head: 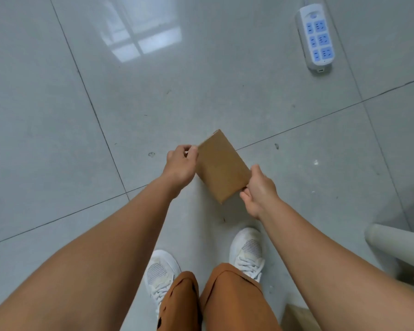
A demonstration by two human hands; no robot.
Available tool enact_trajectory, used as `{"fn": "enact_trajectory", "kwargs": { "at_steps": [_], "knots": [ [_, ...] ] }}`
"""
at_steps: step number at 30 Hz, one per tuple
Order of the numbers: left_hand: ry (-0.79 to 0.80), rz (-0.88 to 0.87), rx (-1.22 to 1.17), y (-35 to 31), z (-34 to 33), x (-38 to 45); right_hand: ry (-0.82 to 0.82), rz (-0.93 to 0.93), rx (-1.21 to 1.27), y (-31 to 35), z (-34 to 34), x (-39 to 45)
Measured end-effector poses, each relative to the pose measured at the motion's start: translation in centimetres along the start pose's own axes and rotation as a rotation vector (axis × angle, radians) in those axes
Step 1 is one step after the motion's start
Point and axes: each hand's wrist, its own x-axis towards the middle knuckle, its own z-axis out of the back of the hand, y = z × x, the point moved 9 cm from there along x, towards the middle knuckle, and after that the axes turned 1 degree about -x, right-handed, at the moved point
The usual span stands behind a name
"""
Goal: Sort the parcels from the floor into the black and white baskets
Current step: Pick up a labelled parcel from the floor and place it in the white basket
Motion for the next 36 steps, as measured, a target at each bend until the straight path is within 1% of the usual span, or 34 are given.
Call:
{"fn": "enact_trajectory", "kwargs": {
  "at_steps": [4,9,14,16,18,21,24,29,31,34,36],
  "knots": [
    [-0.004,0.035,-0.038,-2.2,1.4,-6.6,-0.039,0.097,0.055,3.2,2.4,-6.7],
    [-0.06,-0.031,-0.107,-7.3,3.8,-16.7,-0.043,0.155,0.108,6.7,6.2,-17.3],
    [0.012,-0.033,-0.226,-12.0,4.4,-26.6,-0.052,0.269,0.124,8.8,10.8,-27.7],
    [0.023,-0.063,-0.254,-13.6,4.8,-30.1,-0.048,0.311,0.14,9.4,11.8,-31.5],
    [0.035,-0.058,-0.298,-14.4,5.3,-33.7,-0.045,0.36,0.146,10.1,12.6,-35.3],
    [0.024,-0.085,-0.408,-15.6,6.8,-38.8,-0.034,0.441,0.12,10.6,13.4,-40.5],
    [-0.03,-0.128,-0.49,-15.6,8.7,-43.7,0.037,0.506,0.072,10.0,13.3,-45.5],
    [-0.177,-0.22,-0.584,-13.9,12.3,-53.1,0.151,0.539,0.016,6.9,13.7,-52.9],
    [-0.238,-0.227,-0.641,-12.1,13.5,-57.0,0.222,0.542,-0.017,5.7,13.9,-55.9],
    [-0.326,-0.19,-0.709,-8.4,15.3,-61.5,0.342,0.559,-0.05,3.9,13.3,-60.6],
    [-0.381,-0.192,-0.749,-6.4,16.5,-64.3,0.394,0.577,-0.08,2.8,12.5,-63.3]
  ]
}}
